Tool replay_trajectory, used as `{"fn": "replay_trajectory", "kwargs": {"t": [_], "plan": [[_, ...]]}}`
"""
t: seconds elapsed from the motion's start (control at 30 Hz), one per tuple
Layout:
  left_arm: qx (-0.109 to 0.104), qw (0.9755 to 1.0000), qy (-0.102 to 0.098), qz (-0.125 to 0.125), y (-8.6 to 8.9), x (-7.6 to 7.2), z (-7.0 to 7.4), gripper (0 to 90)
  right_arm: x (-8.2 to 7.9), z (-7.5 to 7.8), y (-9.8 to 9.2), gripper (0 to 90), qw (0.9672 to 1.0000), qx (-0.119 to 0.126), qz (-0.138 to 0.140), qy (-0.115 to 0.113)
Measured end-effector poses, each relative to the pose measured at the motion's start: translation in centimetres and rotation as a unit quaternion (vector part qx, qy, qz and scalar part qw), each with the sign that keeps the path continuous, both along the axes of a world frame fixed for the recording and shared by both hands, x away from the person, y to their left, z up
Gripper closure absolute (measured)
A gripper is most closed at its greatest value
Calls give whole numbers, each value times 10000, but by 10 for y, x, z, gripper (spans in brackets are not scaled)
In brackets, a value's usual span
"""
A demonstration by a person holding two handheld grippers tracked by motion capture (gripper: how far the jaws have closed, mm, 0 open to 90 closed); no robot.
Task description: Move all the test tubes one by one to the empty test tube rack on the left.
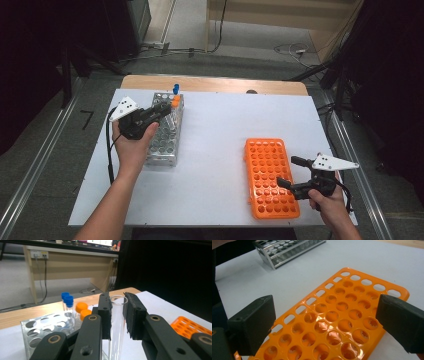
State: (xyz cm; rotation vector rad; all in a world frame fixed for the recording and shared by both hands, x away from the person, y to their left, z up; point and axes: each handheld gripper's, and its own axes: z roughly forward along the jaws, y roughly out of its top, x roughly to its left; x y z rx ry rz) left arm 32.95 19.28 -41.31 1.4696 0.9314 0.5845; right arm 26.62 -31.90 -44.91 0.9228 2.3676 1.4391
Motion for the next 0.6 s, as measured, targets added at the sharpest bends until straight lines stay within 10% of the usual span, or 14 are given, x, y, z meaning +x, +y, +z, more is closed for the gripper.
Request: {"fn": "replay_trajectory", "kwargs": {"t": [0.6], "plan": [[436,9980,32,454,-16,18,-15,762,2,-1,-4,16,10000,25,-39,8]]}}
